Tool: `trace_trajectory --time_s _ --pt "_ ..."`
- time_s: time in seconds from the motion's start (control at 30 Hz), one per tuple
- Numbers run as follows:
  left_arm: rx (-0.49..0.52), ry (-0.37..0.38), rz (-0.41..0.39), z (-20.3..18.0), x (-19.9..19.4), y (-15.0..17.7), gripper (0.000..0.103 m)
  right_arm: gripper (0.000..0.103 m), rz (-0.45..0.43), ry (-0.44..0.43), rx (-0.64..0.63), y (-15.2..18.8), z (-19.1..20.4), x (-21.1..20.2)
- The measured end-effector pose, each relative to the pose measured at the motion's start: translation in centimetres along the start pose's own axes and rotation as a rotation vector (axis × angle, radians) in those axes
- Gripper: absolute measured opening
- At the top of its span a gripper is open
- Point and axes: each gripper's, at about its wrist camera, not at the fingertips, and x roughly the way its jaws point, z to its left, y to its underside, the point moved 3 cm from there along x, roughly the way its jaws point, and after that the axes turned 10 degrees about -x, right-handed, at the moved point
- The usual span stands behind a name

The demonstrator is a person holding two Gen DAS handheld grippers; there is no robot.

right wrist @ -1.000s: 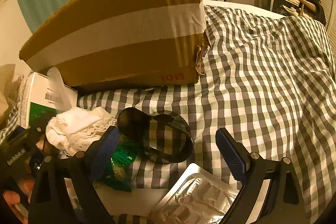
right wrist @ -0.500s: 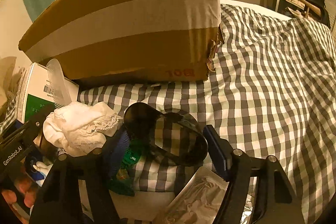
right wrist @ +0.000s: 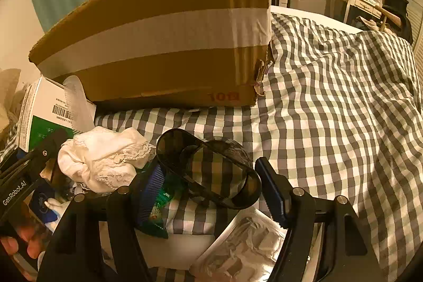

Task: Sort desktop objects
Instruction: 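Lift the medicine box and black case and carry them over the cardboard box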

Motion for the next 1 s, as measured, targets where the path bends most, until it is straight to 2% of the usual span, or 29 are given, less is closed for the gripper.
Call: trace_trajectory --time_s 0.5,0.73,1.0 --pt "-0.003 0.028 -0.077 0.8 -3.6 -0.4 0.079 0.069 -0.057 0.042 -0.026 -0.5 0.6 -3.3" --pt "-0.017 0.036 -0.096 1.3 -6.0 -0.3 0.079 0.069 -0.116 0.034 -0.023 -0.9 1.0 -6.6" --pt "0.001 0.055 -0.137 0.9 -9.5 -0.7 0.079 0.069 -0.143 0.025 -0.01 -0.2 1.6 -9.9"
